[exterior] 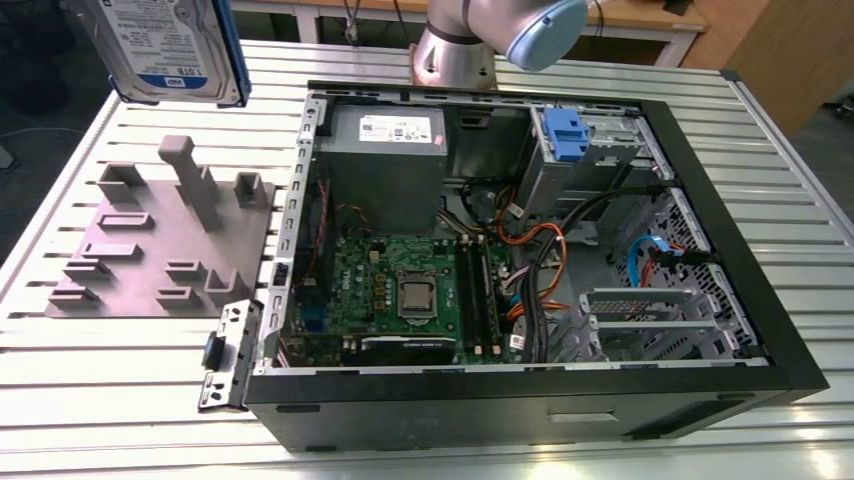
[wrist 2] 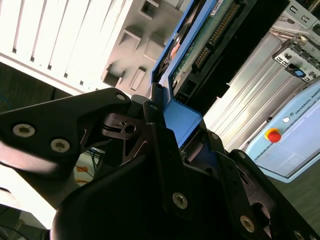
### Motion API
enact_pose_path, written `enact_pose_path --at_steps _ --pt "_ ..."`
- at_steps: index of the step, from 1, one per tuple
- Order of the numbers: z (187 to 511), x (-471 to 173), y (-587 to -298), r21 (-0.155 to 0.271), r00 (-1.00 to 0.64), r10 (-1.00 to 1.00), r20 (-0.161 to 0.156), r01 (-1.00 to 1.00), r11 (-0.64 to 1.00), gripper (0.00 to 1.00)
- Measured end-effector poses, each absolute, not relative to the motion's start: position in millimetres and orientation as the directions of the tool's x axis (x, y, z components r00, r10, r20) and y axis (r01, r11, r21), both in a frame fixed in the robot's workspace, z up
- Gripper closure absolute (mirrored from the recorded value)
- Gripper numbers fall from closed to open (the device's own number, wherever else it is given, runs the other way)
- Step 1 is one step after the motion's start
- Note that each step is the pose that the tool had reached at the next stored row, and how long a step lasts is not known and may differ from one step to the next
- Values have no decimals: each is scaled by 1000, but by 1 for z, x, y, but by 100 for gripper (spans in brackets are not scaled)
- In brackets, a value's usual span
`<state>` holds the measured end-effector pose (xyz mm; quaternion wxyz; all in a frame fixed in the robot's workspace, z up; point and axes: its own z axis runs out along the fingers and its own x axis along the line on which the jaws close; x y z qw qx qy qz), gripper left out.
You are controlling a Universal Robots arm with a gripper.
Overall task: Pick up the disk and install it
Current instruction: 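Pick up the disk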
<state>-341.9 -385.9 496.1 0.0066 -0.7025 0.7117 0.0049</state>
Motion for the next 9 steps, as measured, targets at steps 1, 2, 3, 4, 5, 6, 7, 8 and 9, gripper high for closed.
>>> enact_pose_path --at_steps 1,2,3,4,5,6,7,8,9 --pt "496 -342 -386 -2 -13 -1000 -16 -1000 13 63" --pt "496 -341 -387 -2 -13 -1000 -16 -1000 13 63" --pt "496 -341 -387 -2 -13 -1000 -16 -1000 13 63" --pt "496 -340 -387 -2 -13 -1000 -16 -1000 13 63" --pt "496 -339 -387 -2 -13 -1000 -16 -1000 13 63" --pt "496 -338 -387 -2 -13 -1000 -16 -1000 13 63" --pt "496 -336 -387 -2 -13 -1000 -16 -1000 13 63" --pt "496 -335 -387 -2 -13 -1000 -16 -1000 13 63" --pt "496 -333 -387 -2 -13 -1000 -16 -1000 13 63"
